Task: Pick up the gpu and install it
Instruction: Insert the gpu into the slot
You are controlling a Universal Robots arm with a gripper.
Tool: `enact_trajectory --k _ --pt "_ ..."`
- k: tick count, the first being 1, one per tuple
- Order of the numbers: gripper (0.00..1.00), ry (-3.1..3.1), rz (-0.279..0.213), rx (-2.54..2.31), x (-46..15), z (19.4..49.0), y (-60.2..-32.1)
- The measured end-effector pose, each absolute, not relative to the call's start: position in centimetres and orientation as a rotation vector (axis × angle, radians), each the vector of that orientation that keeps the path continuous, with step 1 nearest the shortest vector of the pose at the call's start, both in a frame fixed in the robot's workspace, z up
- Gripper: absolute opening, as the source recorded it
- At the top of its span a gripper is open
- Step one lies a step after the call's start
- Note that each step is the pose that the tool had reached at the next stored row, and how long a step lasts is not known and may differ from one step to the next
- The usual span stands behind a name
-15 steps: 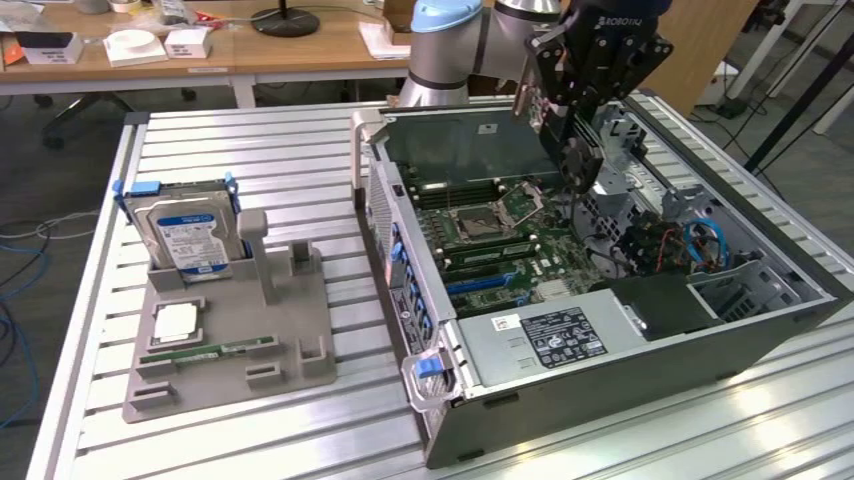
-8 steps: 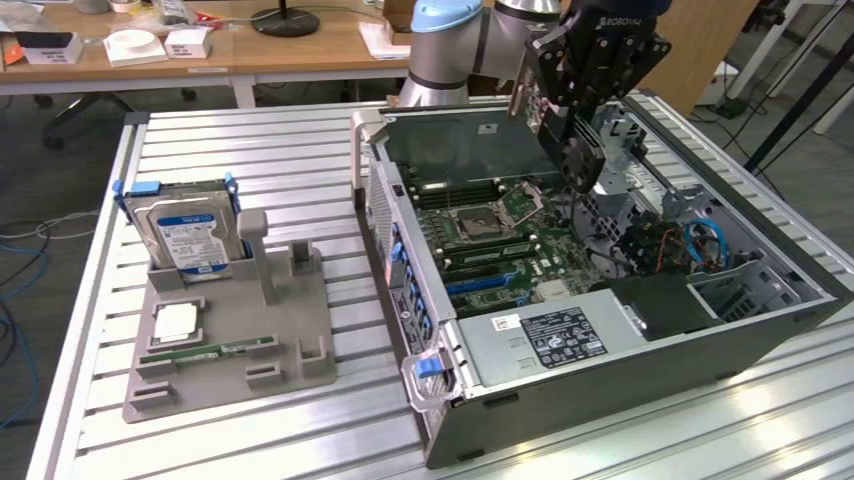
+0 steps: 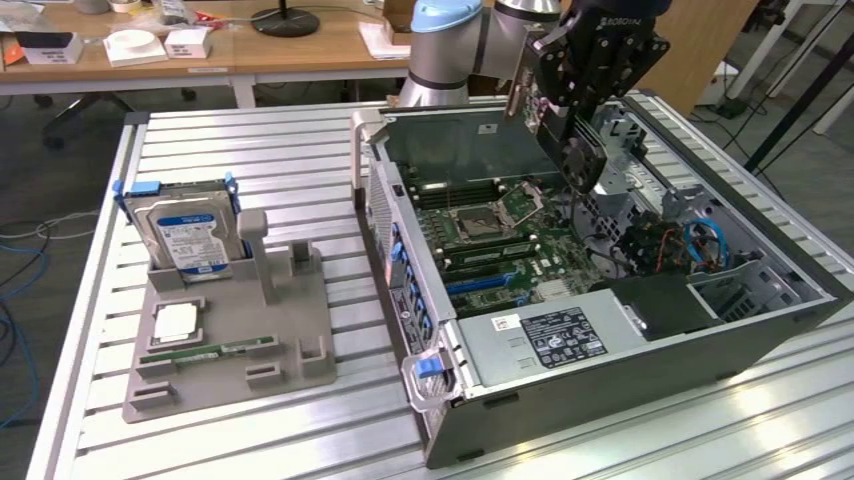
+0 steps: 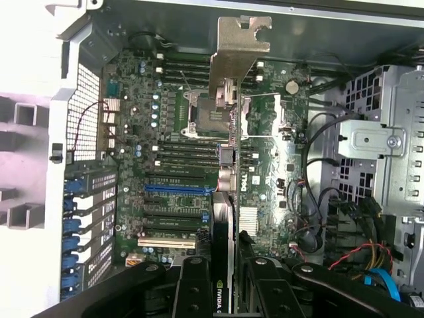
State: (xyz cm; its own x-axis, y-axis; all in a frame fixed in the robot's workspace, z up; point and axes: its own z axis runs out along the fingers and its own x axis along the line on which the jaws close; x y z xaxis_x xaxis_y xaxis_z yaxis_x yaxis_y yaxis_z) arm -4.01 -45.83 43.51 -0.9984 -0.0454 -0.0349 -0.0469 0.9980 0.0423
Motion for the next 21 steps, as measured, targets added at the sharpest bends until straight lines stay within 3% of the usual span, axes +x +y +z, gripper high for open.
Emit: enact_trajectory --k 21 --pt "0.26 3.105 0.068 -0.112 -4.0 43.51 -45.83"
